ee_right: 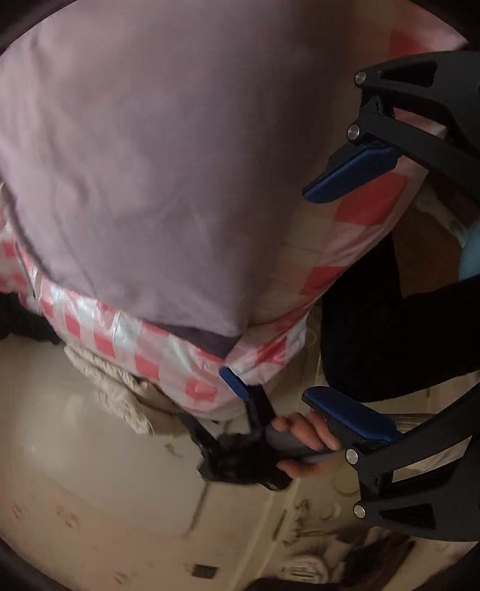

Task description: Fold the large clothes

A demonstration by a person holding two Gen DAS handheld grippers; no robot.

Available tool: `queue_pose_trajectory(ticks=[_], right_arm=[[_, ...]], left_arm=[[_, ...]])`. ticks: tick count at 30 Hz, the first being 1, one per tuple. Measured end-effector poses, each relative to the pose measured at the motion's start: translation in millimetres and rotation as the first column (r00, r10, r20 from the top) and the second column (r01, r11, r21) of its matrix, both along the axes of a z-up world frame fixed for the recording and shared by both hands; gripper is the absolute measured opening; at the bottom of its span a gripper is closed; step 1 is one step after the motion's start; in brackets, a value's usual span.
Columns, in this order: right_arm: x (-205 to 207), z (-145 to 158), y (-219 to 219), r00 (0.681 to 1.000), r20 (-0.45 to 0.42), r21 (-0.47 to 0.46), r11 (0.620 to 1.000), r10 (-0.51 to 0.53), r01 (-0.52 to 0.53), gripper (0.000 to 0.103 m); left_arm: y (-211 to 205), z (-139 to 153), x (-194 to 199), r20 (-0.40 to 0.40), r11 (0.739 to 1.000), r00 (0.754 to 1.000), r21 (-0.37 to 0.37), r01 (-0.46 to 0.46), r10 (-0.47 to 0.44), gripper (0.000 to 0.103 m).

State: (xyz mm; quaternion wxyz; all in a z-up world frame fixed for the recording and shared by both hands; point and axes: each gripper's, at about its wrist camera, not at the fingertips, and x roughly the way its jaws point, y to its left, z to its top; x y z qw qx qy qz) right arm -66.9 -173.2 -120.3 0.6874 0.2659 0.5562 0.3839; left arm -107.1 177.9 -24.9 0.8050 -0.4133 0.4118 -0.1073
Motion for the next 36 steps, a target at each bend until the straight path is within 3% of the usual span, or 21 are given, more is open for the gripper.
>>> queue_pose_trajectory(ticks=[2, 4, 8, 12, 17, 20, 22, 24, 26, 27, 29, 32, 34, 36], right_arm=[[3.6, -22.1, 16.5, 0.996, -0.069, 0.039, 0.998, -0.052, 0.055, 0.096], [11.0, -35.4, 24.5, 0.987, -0.082, 0.019, 0.989, -0.142, 0.144, 0.097], [18.1, -24.1, 15.8, 0.957, -0.084, 0.172, 0.942, -0.276, 0.287, 0.097], [22.3, -13.8, 14.7, 0.955, -0.063, 0.216, 0.93, -0.291, 0.298, 0.097], [23.1, -10.2, 5.8, 0.968, -0.081, 0.202, 0.947, -0.238, 0.25, 0.097], [7.8, -7.0, -39.8, 0.972, -0.083, 0.147, 0.962, -0.218, 0.228, 0.097], [-8.0, -7.8, -92.6, 0.953, -0.075, 0.098, 0.949, -0.293, 0.3, 0.097], [-18.8, -19.9, -155.7, 0.905, -0.113, 0.055, 0.907, -0.409, 0.417, 0.097], [-24.9, -37.5, -211.7, 0.838, -0.19, 0.071, 0.844, -0.512, 0.532, 0.097], [-25.7, -43.5, -234.4, 0.81, -0.212, 0.089, 0.814, -0.547, 0.574, 0.097], [-23.5, -49.3, -261.8, 0.783, -0.244, 0.196, 0.761, -0.572, 0.618, 0.097], [-17.9, -40.8, -270.5, 0.794, -0.223, 0.338, 0.719, -0.566, 0.607, 0.097], [-13.8, -37.3, -264.7, 0.81, -0.182, 0.322, 0.744, -0.557, 0.585, 0.097], [-6.7, -47.1, -262.7, 0.822, -0.198, 0.26, 0.78, -0.533, 0.569, 0.097]], left_arm=[[-4.0, -6.6, -8.8, -0.017, 0.999, 1.0, -0.046, 0.003, -0.004, 0.096], [-11.1, -18.8, -12.0, -0.05, 0.996, 0.998, -0.082, 0.019, -0.023, 0.096], [-32.2, -50.6, -11.3, -0.113, 0.987, 0.991, -0.154, 0.056, -0.074, 0.096], [-50.1, -73.9, 13.2, -0.134, 0.979, 0.988, -0.197, 0.051, -0.079, 0.096], [-65.9, -84.5, 58.5, -0.122, 0.99, 0.992, -0.141, 0.018, -0.035, 0.096], [-64.7, -79.0, 67.1, -0.084, 0.99, 0.996, -0.138, -0.03, 0.018, 0.096], [-62.3, -80.5, 68.1, -0.058, 0.987, 0.998, -0.159, -0.031, 0.022, 0.096], [-60.4, -85.2, 67.9, -0.067, 0.979, 0.997, -0.198, -0.051, 0.039, 0.096], [-61.3, -85.9, 68.9, -0.068, 0.976, 0.997, -0.21, -0.06, 0.047, 0.096], [-62.5, -85.4, 68.2, -0.064, 0.974, 0.997, -0.218, -0.065, 0.052, 0.096], [-63.5, -82.7, 69.4, -0.057, 0.971, 0.997, -0.227, -0.068, 0.057, 0.096], [-61.5, -83.7, 69.9, -0.047, 0.964, 0.996, -0.252, -0.08, 0.07, 0.096], [-58.7, -83.8, 71.2, -0.05, 0.969, 0.997, -0.237, -0.075, 0.065, 0.096], [-52.6, -84.3, 68.9, -0.062, 0.973, 0.996, -0.218, -0.072, 0.06, 0.096]])
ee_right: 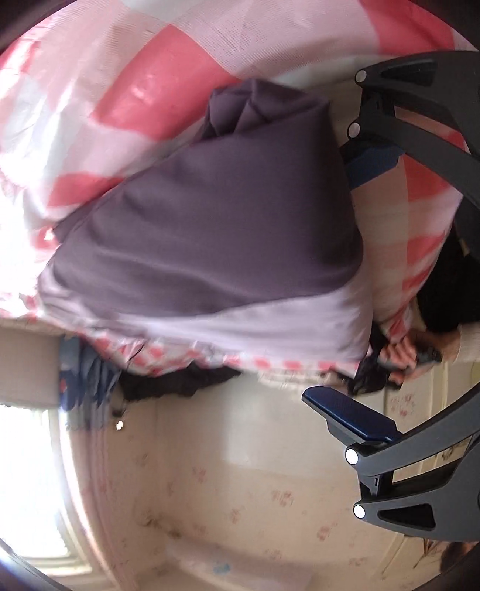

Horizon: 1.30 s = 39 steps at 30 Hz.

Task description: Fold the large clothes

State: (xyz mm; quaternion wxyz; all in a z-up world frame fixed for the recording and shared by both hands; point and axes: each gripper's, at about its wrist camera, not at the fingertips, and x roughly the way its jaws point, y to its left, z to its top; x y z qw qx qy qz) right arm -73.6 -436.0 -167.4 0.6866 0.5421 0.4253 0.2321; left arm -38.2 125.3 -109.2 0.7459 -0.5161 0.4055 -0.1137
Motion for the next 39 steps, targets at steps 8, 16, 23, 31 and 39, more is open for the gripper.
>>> queue_pose_trajectory(ticks=[8, 16, 23, 31, 39], right_arm=[[6.7, 1.8, -17.2, 0.999, -0.006, 0.014, 0.999, -0.038, 0.038, 0.093], [-2.9, 26.0, -13.4, 0.993, 0.054, -0.047, 0.993, -0.103, 0.105, 0.037], [-70.3, 63.6, -8.6, 0.996, 0.083, -0.119, 0.993, 0.013, -0.003, 0.052], [-121.3, 121.0, -11.1, 0.956, 0.224, -0.5, 0.819, -0.192, 0.281, 0.079], [55.9, 160.3, 216.4, 0.916, 0.164, -0.909, 0.417, 0.366, -0.004, 0.092]], left_arm=[[7.4, -3.2, 6.6, -0.015, 0.997, 1.0, 0.075, 0.023, -0.021, 0.061], [9.4, 4.9, 2.2, 0.043, 0.993, 0.995, 0.072, 0.092, -0.095, 0.035], [26.4, 26.7, -55.1, 0.12, 0.984, 0.978, 0.076, 0.16, -0.169, 0.041], [19.9, 17.8, -59.5, 0.072, 0.985, 0.987, 0.1, 0.138, -0.146, 0.058], [15.3, 19.3, -65.7, 0.1, 0.98, 0.987, 0.166, 0.111, -0.129, 0.06]])
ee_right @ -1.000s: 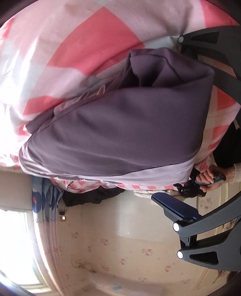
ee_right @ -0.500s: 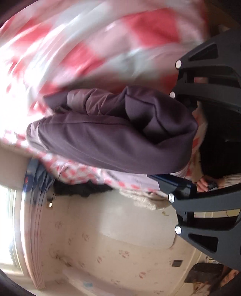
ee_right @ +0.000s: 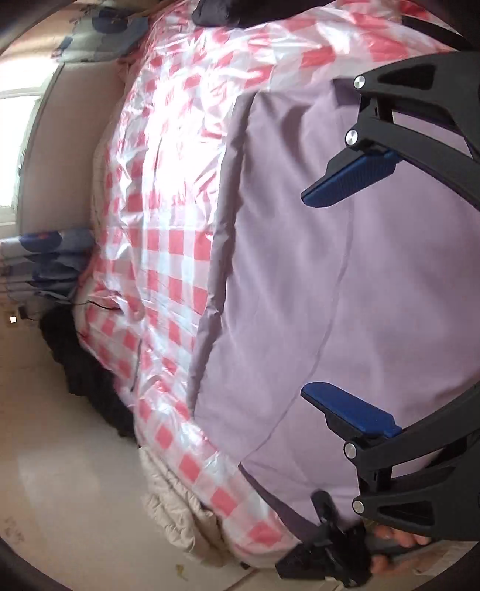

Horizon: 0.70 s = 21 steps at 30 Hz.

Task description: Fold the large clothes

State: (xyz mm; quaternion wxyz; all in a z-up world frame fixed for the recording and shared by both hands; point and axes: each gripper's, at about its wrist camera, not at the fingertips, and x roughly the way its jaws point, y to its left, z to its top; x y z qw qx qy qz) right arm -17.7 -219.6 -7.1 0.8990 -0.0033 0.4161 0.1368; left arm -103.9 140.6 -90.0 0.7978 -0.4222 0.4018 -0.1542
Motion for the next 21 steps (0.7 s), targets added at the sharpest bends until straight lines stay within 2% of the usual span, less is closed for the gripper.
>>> queue_pose_trajectory(ticks=[1, 3, 4, 5, 6, 9, 12, 13, 14, 16, 17, 18, 19, 21], right_arm=[[21.7, -14.9, 12.7, 0.999, -0.04, -0.046, 0.999, -0.02, 0.018, 0.092], [47.3, -50.3, 38.7, 0.997, -0.059, -0.205, 0.978, -0.049, 0.036, 0.092], [61.9, -79.4, 43.6, 0.99, -0.129, -0.252, 0.967, -0.058, 0.024, 0.097], [70.6, -108.2, 42.2, 0.976, -0.208, -0.216, 0.976, -0.059, 0.013, 0.097], [70.5, -124.1, 29.1, 0.972, -0.227, -0.184, 0.983, -0.063, 0.021, 0.097], [66.7, -106.7, 18.9, 0.966, -0.256, -0.17, 0.985, -0.044, 0.0, 0.097], [29.9, -58.3, 22.3, 0.992, -0.129, -0.104, 0.994, 0.013, -0.026, 0.097], [17.5, -48.2, 29.2, 0.995, -0.093, -0.127, 0.991, 0.036, -0.047, 0.097], [-2.0, -49.1, 36.5, 0.995, -0.082, -0.165, 0.984, 0.056, -0.069, 0.097], [-17.0, -83.4, 55.0, 0.984, -0.157, -0.278, 0.952, 0.086, -0.127, 0.097], [-21.5, -99.2, 59.9, 0.986, -0.142, -0.315, 0.94, 0.091, -0.132, 0.097], [-21.9, -103.1, 61.1, 0.988, -0.122, -0.316, 0.94, 0.095, -0.13, 0.097], [-20.7, -99.0, 58.5, 0.987, -0.139, -0.29, 0.949, 0.084, -0.121, 0.097], [-23.0, -80.6, 51.0, 0.99, -0.134, -0.234, 0.969, 0.045, -0.076, 0.097]], left_arm=[[-1.5, 1.2, -0.1, 0.003, 1.0, 1.0, 0.019, 0.001, -0.001, 0.06], [-4.1, 3.6, 1.2, 0.009, 0.999, 1.0, 0.054, 0.001, -0.001, 0.06], [-3.9, 5.0, -0.6, 0.016, 0.998, 1.0, 0.062, 0.004, -0.005, 0.063], [-5.7, 6.9, -0.6, 0.029, 0.997, 1.0, 0.071, 0.008, -0.01, 0.064], [-6.3, 9.6, -1.6, 0.047, 0.995, 0.999, 0.098, 0.009, -0.013, 0.064], [-12.9, 14.4, -2.5, 0.06, 0.983, 0.998, 0.18, 0.018, -0.03, 0.065], [-9.6, 11.5, -5.3, 0.051, 0.985, 0.998, 0.172, 0.021, -0.03, 0.067], [-7.7, 11.1, -5.4, 0.051, 0.986, 0.998, 0.167, 0.023, -0.032, 0.067], [-6.3, 10.2, -6.6, 0.052, 0.986, 0.998, 0.165, 0.026, -0.034, 0.067], [-5.3, 8.7, 4.9, 0.052, 0.987, 0.998, 0.16, 0.031, -0.04, 0.07], [-3.9, 6.5, 19.2, 0.045, 0.988, 0.998, 0.15, 0.038, -0.045, 0.07], [-14.0, 8.3, 22.0, 0.045, 0.987, 0.998, 0.154, 0.036, -0.044, 0.07], [-16.5, 9.1, 22.4, 0.05, 0.985, 0.998, 0.171, 0.029, -0.038, 0.07], [-30.0, 9.5, 21.8, 0.056, 0.984, 0.998, 0.178, 0.019, -0.029, 0.07]])
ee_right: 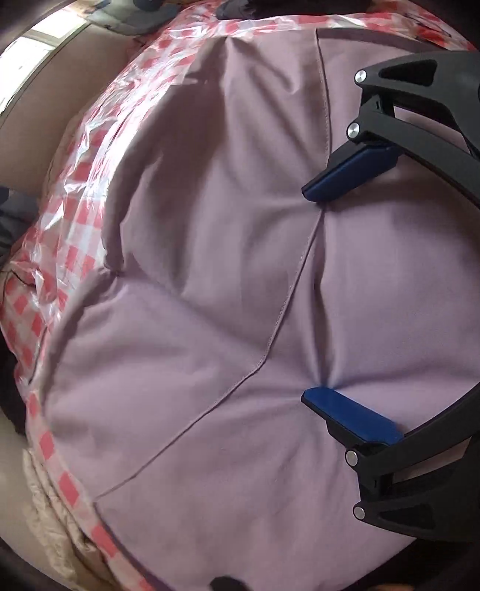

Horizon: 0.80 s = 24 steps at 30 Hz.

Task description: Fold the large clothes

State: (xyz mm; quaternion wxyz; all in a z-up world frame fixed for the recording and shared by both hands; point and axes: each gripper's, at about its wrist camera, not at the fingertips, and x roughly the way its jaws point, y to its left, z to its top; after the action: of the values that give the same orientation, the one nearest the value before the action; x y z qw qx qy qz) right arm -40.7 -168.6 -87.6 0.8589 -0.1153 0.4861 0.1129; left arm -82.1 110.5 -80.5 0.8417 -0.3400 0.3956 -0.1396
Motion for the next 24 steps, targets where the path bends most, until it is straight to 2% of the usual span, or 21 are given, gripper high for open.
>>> queue_pose_trajectory(ticks=[2, 3, 5, 7, 9, 11, 12, 14, 16, 18, 21, 23, 24], right_arm=[[-25.1, 20.3, -0.7, 0.998, 0.061, 0.036, 0.999, 0.003, -0.006, 0.097], [-35.7, 21.3, 1.2, 0.997, 0.072, 0.024, 1.0, 0.011, -0.013, 0.097], [-47.4, 1.4, 8.3, 0.999, 0.036, -0.053, 0.998, 0.035, -0.033, 0.097], [-45.3, -18.6, 12.6, 0.998, 0.04, -0.09, 0.995, 0.056, -0.053, 0.097], [-35.2, -11.0, 11.6, 0.999, -0.007, -0.072, 0.997, 0.039, -0.039, 0.097], [-35.1, 10.7, 11.2, 0.999, 0.022, -0.019, 0.999, 0.049, -0.048, 0.097], [-29.4, 18.8, 12.4, 0.998, 0.047, -0.025, 0.999, 0.046, -0.045, 0.097], [-5.0, 32.6, 15.1, 0.996, 0.082, -0.04, 0.999, 0.022, -0.018, 0.097], [31.3, 46.1, 14.2, 0.993, 0.114, -0.028, 0.999, -0.041, 0.045, 0.097], [80.5, 47.5, 12.1, 0.989, 0.104, 0.001, 0.994, -0.109, 0.11, 0.097], [147.6, 17.8, 5.7, 0.974, 0.049, -0.029, 0.974, -0.221, 0.223, 0.097], [174.4, -26.5, -1.6, 0.966, -0.079, -0.024, 0.969, -0.246, 0.245, 0.097], [178.4, -33.9, -4.6, 0.964, -0.089, -0.013, 0.968, -0.25, 0.25, 0.097]], left_arm=[[3.8, -3.9, 0.6, -0.008, 1.0, 1.0, -0.024, -0.005, 0.004, 0.07], [6.2, -6.4, 1.9, -0.015, 0.999, 1.0, -0.049, -0.007, 0.006, 0.07], [10.2, -14.3, 2.1, -0.037, 0.993, 0.999, -0.113, -0.019, 0.015, 0.07], [9.3, -21.8, 2.7, -0.075, 0.982, 0.996, -0.18, -0.05, 0.037, 0.07], [15.6, -28.9, -0.1, -0.095, 0.971, 0.994, -0.224, -0.082, 0.062, 0.07], [22.7, -33.8, -0.6, -0.108, 0.958, 0.99, -0.262, -0.114, 0.088, 0.07], [25.1, -36.7, -0.3, -0.116, 0.952, 0.989, -0.279, -0.124, 0.095, 0.07], [28.1, -41.2, -0.1, -0.133, 0.945, 0.985, -0.293, -0.147, 0.112, 0.07], [26.1, -40.3, -0.1, -0.13, 0.951, 0.984, -0.269, -0.154, 0.122, 0.072], [24.9, -40.4, 0.7, -0.13, 0.954, 0.983, -0.253, -0.159, 0.13, 0.075], [32.0, -48.2, 5.0, -0.16, 0.943, 0.976, -0.276, -0.187, 0.147, 0.08], [33.3, -51.0, 9.4, -0.158, 0.938, 0.978, -0.296, -0.18, 0.138, 0.08], [30.8, -47.8, 12.0, -0.134, 0.945, 0.983, -0.286, -0.158, 0.124, 0.08]])
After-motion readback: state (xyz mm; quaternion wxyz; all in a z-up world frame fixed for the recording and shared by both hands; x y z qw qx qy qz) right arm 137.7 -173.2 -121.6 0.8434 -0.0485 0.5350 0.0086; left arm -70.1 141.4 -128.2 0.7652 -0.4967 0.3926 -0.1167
